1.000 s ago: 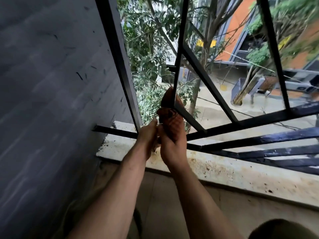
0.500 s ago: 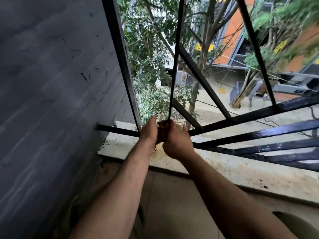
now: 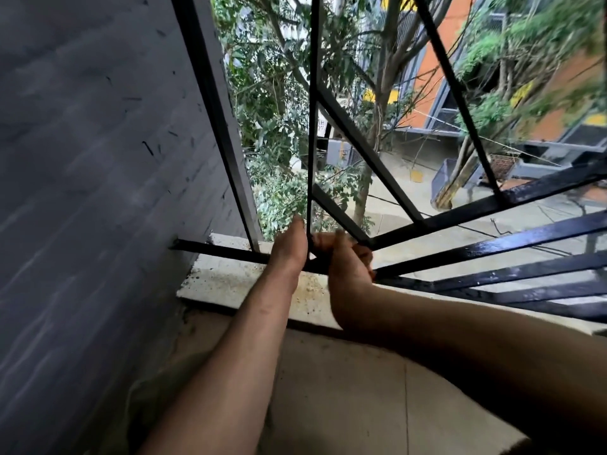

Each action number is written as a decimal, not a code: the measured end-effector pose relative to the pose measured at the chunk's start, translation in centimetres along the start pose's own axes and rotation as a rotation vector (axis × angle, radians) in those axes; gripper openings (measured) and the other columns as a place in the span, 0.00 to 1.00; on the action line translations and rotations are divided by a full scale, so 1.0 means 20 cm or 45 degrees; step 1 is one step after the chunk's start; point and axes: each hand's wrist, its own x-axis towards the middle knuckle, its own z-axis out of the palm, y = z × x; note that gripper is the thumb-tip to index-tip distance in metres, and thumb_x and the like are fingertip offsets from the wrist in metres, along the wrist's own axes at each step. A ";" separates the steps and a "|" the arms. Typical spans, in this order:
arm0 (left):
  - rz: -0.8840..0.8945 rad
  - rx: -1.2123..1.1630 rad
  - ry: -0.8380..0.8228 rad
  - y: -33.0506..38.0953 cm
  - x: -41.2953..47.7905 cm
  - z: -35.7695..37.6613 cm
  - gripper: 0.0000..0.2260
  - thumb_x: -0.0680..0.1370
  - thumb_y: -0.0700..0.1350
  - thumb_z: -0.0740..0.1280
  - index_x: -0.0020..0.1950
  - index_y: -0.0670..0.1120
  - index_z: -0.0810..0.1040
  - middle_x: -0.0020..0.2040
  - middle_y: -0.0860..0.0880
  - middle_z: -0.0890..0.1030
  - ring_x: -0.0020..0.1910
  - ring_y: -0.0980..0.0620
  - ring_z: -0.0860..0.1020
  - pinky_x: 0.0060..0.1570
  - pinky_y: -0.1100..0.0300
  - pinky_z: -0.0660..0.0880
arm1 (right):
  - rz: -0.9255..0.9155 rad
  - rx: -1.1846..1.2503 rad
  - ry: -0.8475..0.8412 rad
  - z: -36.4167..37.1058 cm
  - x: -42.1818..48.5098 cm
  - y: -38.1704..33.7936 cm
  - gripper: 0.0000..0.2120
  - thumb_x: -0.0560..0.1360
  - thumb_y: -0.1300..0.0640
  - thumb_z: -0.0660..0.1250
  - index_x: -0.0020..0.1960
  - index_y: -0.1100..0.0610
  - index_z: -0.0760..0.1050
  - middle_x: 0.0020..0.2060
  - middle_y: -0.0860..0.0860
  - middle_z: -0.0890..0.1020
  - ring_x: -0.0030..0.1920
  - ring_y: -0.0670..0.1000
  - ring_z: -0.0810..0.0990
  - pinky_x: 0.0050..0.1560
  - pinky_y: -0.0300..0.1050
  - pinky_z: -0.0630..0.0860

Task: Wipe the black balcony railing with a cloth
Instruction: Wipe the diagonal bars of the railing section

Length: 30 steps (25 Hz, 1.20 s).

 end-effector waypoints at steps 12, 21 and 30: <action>0.124 0.013 0.101 -0.02 0.00 0.06 0.29 0.84 0.62 0.49 0.70 0.42 0.75 0.63 0.44 0.79 0.60 0.46 0.77 0.55 0.55 0.70 | -0.281 0.058 0.246 0.02 -0.25 0.12 0.21 0.81 0.55 0.58 0.68 0.68 0.75 0.63 0.68 0.74 0.63 0.67 0.70 0.65 0.68 0.66; 0.329 0.119 0.039 -0.02 -0.10 0.03 0.27 0.85 0.61 0.45 0.71 0.48 0.74 0.68 0.47 0.76 0.66 0.48 0.74 0.62 0.56 0.68 | -0.502 0.190 0.764 0.06 -0.29 0.15 0.21 0.78 0.62 0.49 0.58 0.66 0.77 0.50 0.64 0.79 0.50 0.63 0.78 0.55 0.57 0.76; 0.425 -0.004 -0.279 0.03 -0.02 0.01 0.33 0.82 0.65 0.38 0.81 0.51 0.59 0.80 0.50 0.62 0.79 0.51 0.59 0.77 0.54 0.51 | -0.043 0.693 0.880 -0.04 -0.45 0.48 0.28 0.79 0.59 0.57 0.78 0.67 0.62 0.70 0.64 0.73 0.74 0.64 0.67 0.79 0.65 0.53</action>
